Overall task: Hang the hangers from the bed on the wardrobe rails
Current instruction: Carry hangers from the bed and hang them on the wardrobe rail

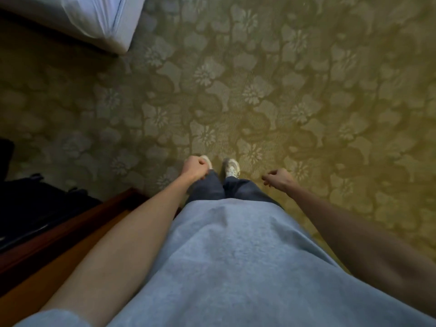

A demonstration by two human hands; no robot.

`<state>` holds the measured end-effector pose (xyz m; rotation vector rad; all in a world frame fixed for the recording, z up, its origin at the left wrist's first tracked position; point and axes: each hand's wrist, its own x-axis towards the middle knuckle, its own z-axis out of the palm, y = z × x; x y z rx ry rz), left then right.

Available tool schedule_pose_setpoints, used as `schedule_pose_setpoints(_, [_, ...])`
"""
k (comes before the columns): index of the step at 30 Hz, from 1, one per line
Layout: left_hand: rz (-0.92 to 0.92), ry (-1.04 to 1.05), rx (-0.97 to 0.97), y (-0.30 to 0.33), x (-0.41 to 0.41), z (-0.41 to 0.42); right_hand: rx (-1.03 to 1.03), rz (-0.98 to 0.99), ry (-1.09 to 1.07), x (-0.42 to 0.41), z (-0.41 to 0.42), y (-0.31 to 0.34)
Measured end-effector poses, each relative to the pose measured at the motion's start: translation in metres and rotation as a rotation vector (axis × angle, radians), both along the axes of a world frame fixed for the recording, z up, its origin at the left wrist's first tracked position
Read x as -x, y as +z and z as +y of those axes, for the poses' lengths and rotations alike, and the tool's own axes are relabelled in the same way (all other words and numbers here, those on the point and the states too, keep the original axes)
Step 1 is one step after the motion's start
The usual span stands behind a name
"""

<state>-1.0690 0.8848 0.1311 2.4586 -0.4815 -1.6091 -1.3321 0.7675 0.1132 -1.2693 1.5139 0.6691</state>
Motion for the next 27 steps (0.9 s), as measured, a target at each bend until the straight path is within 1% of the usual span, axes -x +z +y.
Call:
schedule_pose_setpoints(5, [-0.075,0.084,-0.109,-0.013,-0.045,0.0,0.078,-0.182,0.012,-0.086,-0.088,0.009])
schedule_pose_setpoints(8, [-0.07,0.116,-0.183,-0.025,-0.072,-0.005,0.121,-0.274,0.043,-0.151,-0.147,0.015])
schedule_pose_setpoints(11, [-0.037,0.149,-0.223,-0.036,-0.101,-0.031,0.142,-0.317,0.076,-0.21,-0.207,0.018])
schedule_pose_setpoints(13, [-0.009,0.189,-0.235,-0.04,-0.123,-0.063,0.153,-0.314,0.116,-0.241,-0.249,0.019])
schedule_pose_setpoints(16, [0.005,0.216,-0.217,-0.043,-0.159,-0.132,0.154,-0.236,0.15,-0.261,-0.304,0.022])
schedule_pose_setpoints(18, [0.009,0.228,-0.167,-0.041,-0.185,-0.195,0.149,-0.172,0.137,-0.264,-0.342,0.024])
schedule_pose_setpoints(21, [0.036,0.237,-0.061,-0.033,-0.218,-0.297,0.148,-0.076,0.075,-0.255,-0.393,0.031])
schedule_pose_setpoints(27, [0.101,0.138,0.132,-0.004,-0.276,-0.513,0.13,0.112,-0.067,-0.227,-0.496,0.026])
